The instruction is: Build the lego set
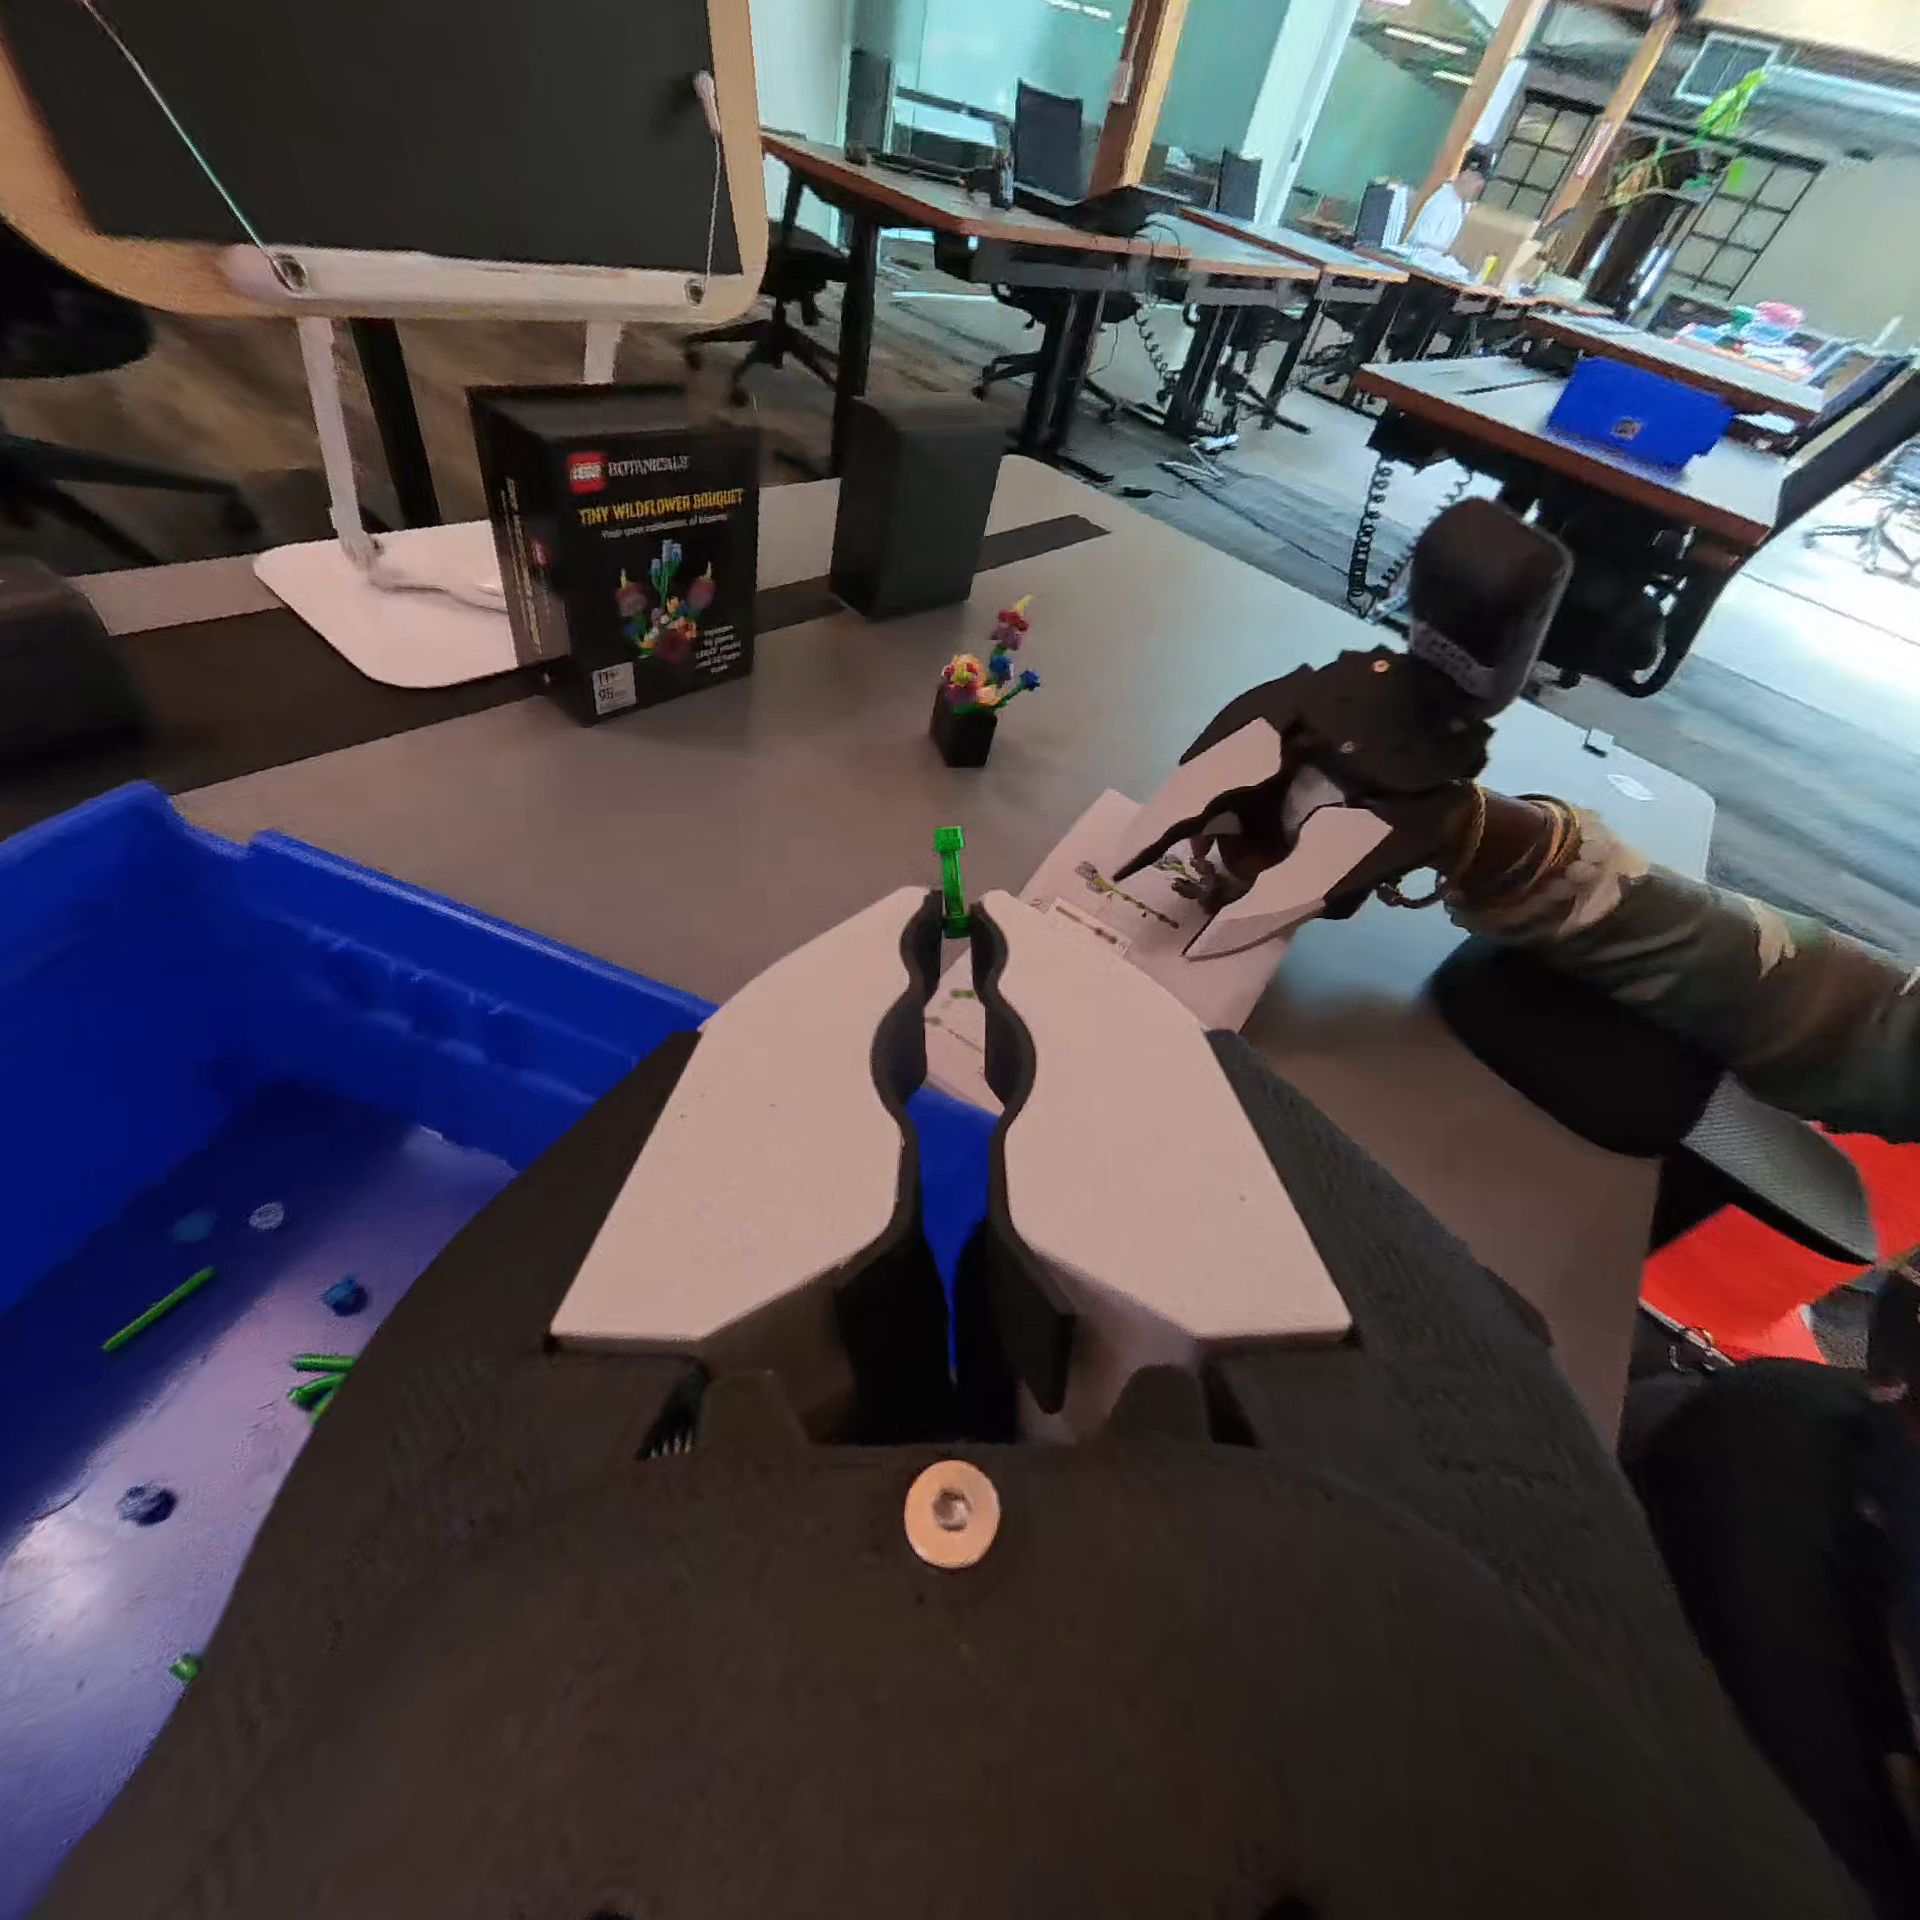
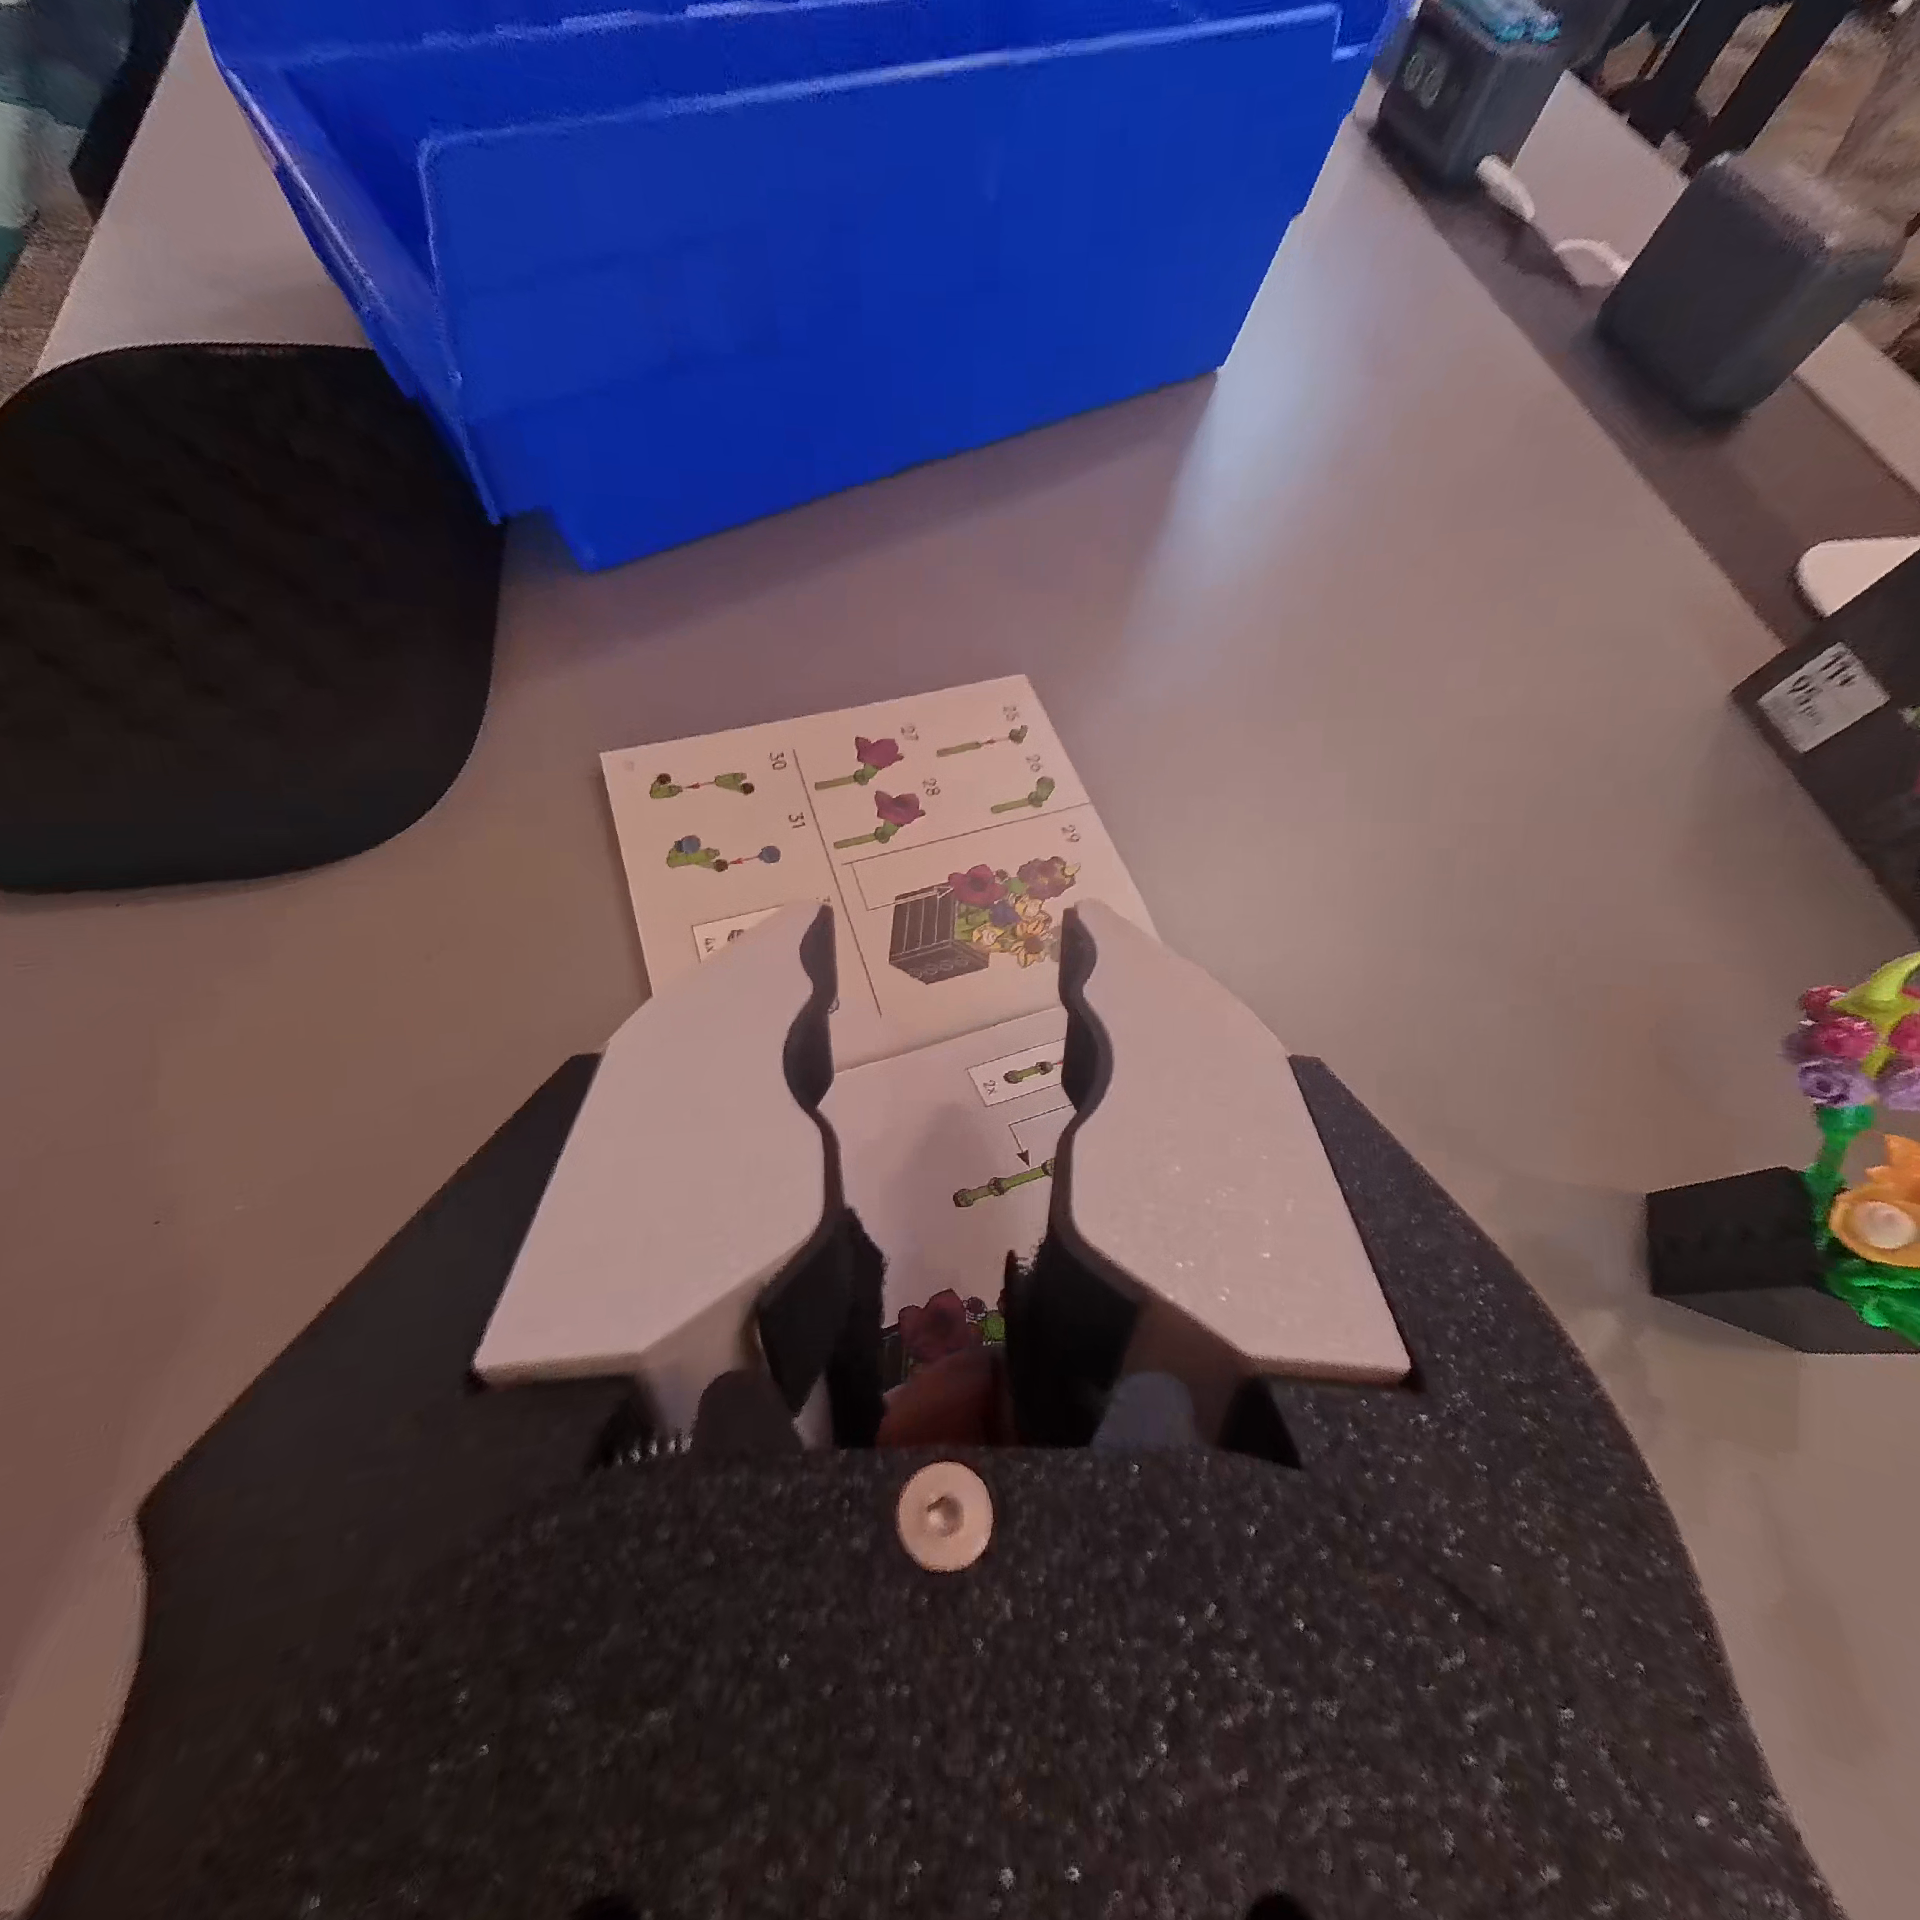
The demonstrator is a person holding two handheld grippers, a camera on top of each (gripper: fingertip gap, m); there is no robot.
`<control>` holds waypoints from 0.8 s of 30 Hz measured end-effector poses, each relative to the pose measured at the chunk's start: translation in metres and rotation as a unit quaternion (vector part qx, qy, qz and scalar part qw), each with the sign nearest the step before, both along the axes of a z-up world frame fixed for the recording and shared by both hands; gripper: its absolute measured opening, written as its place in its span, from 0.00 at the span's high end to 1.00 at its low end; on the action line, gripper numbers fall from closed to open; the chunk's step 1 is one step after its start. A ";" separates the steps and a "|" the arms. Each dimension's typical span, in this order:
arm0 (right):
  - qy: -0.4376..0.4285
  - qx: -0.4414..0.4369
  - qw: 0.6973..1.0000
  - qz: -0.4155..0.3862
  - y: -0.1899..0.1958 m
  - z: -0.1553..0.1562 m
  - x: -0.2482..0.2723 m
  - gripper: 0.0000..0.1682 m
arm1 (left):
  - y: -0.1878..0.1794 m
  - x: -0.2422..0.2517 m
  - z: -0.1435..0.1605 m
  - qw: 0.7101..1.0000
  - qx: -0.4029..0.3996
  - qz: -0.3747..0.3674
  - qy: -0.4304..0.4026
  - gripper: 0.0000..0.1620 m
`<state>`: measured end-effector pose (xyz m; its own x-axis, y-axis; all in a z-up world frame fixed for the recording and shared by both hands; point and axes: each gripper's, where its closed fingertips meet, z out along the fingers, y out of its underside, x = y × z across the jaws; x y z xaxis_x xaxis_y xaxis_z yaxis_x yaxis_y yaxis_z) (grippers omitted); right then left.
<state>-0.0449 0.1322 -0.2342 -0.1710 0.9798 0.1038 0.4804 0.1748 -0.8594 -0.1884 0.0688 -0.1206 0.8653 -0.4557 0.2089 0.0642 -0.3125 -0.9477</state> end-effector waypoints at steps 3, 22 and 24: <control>0.007 0.023 1.000 -0.001 0.001 0.004 0.001 0.76 | 0.003 -0.012 -0.023 0.997 -0.055 0.034 0.042 0.96; -0.031 0.040 0.999 -0.001 0.003 -0.011 0.003 0.77 | -0.046 -0.078 -0.151 0.878 -0.399 0.102 0.244 0.70; -0.024 0.037 0.999 -0.002 0.004 -0.009 0.002 0.77 | -0.039 -0.082 -0.147 0.887 -0.372 0.108 0.251 0.66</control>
<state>-0.0428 0.1358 -0.2433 -0.1734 0.9705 0.1677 0.5221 0.2350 -0.8199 -0.2700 0.0300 -0.2678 0.9848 -0.1650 -0.0548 -0.1729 -0.8957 -0.4097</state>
